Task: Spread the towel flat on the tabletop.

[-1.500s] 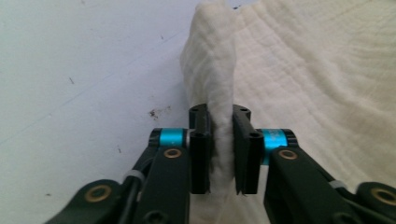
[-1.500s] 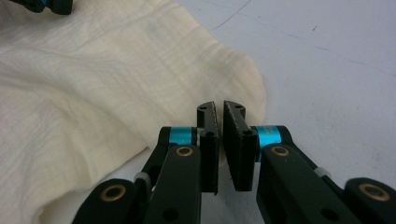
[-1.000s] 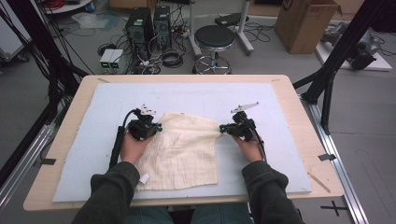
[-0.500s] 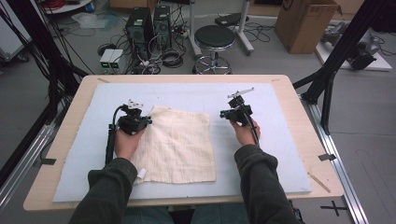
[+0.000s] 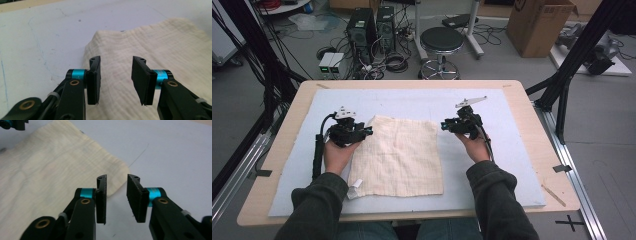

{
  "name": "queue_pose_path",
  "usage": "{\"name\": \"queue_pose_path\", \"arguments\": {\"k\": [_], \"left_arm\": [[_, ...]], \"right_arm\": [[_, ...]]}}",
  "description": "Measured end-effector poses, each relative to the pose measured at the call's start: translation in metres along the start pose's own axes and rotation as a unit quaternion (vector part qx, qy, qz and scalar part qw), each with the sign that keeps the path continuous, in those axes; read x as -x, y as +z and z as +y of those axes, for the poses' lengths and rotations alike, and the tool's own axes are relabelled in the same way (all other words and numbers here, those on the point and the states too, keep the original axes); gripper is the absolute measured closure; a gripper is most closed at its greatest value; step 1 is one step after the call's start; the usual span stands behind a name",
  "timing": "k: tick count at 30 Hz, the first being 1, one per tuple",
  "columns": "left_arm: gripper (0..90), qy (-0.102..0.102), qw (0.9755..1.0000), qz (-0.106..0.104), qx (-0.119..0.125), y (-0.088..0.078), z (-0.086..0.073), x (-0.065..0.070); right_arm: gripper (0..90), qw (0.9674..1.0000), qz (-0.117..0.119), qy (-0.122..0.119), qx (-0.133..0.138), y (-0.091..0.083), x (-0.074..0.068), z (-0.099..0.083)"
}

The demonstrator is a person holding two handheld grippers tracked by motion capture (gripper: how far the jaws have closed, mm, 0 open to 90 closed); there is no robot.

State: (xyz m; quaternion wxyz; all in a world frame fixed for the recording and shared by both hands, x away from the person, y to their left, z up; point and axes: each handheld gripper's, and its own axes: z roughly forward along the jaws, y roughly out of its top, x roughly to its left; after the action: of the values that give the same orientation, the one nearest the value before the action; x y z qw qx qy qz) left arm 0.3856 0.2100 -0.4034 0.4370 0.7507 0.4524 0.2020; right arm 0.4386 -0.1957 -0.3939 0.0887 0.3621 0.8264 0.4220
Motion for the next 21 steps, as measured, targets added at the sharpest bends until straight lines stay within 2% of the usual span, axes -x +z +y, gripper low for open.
{"name": "queue_pose_path", "arguments": {"k": [2,3,5,10,13,16,18,21], "left_arm": [[57.3,0.011,0.9999,-0.006,0.006,-0.011,-0.003,0.001],[57.1,0.015,0.9998,-0.007,0.010,-0.016,-0.005,0.002],[56.0,0.018,0.9997,-0.013,0.011,-0.025,-0.008,0.003],[53.3,0.033,0.9988,-0.030,0.020,-0.043,-0.022,0.009],[51.8,0.044,0.9980,-0.043,0.015,-0.051,-0.033,0.014],[49.9,0.056,0.9970,-0.053,0.009,-0.058,-0.044,0.023],[48.9,0.058,0.9964,-0.061,0.014,-0.062,-0.052,0.028],[46.4,0.075,0.9948,-0.069,0.000,-0.065,-0.062,0.035]], "right_arm": [[65.2,0.9999,0.013,-0.007,-0.004,-0.005,-0.006,-0.001],[64.5,0.9998,0.012,-0.016,0.004,-0.007,-0.009,-0.003],[63.3,0.9992,0.025,-0.022,0.022,-0.013,-0.015,-0.008],[61.2,0.9985,0.033,-0.039,0.020,-0.021,-0.026,-0.025],[60.4,0.9981,0.045,-0.037,0.020,-0.026,-0.032,-0.037],[59.7,0.9972,0.053,-0.052,0.014,-0.031,-0.041,-0.049],[59.3,0.9959,0.058,-0.067,0.015,-0.033,-0.047,-0.056],[58.3,0.9941,0.079,-0.074,0.008,-0.035,-0.056,-0.065]]}}
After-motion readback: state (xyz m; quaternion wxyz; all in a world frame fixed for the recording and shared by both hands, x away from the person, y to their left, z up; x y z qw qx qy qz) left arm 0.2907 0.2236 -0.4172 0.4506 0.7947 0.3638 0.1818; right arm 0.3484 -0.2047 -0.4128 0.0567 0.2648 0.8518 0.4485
